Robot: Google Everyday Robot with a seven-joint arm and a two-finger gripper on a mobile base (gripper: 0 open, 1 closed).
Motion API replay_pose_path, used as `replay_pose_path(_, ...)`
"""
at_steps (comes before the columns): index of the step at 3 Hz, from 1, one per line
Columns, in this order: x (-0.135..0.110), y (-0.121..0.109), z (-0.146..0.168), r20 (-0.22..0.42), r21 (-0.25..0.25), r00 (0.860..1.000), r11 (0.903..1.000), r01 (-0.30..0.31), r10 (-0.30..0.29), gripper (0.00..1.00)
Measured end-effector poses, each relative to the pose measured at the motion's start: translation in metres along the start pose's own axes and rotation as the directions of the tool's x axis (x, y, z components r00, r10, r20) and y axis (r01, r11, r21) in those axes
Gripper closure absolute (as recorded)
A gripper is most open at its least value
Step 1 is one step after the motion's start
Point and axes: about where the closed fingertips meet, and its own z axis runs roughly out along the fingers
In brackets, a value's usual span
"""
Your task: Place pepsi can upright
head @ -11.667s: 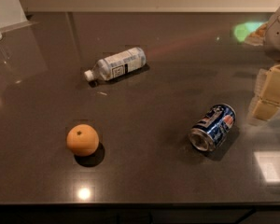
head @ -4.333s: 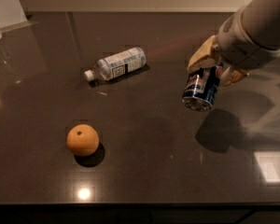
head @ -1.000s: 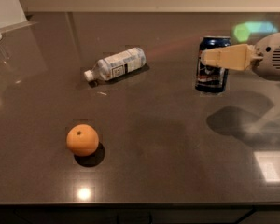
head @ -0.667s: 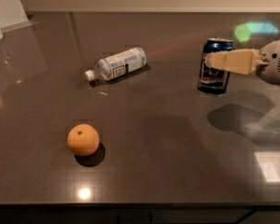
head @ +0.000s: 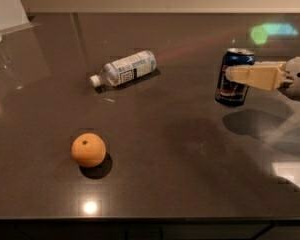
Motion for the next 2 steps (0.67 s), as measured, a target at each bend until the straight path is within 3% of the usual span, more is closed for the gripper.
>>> replay_pose_path(1, -0.0065, -0.0013, -0.0052, -0.036, 0.018, 0.994, 0.9946, 0.103, -0.102, 1.0)
replay_pose_path(2, -0.0139, -0.0016, -0.0093, -0.064, 0.023, 0.982, 0.9831, 0.182, -0.18, 1.0)
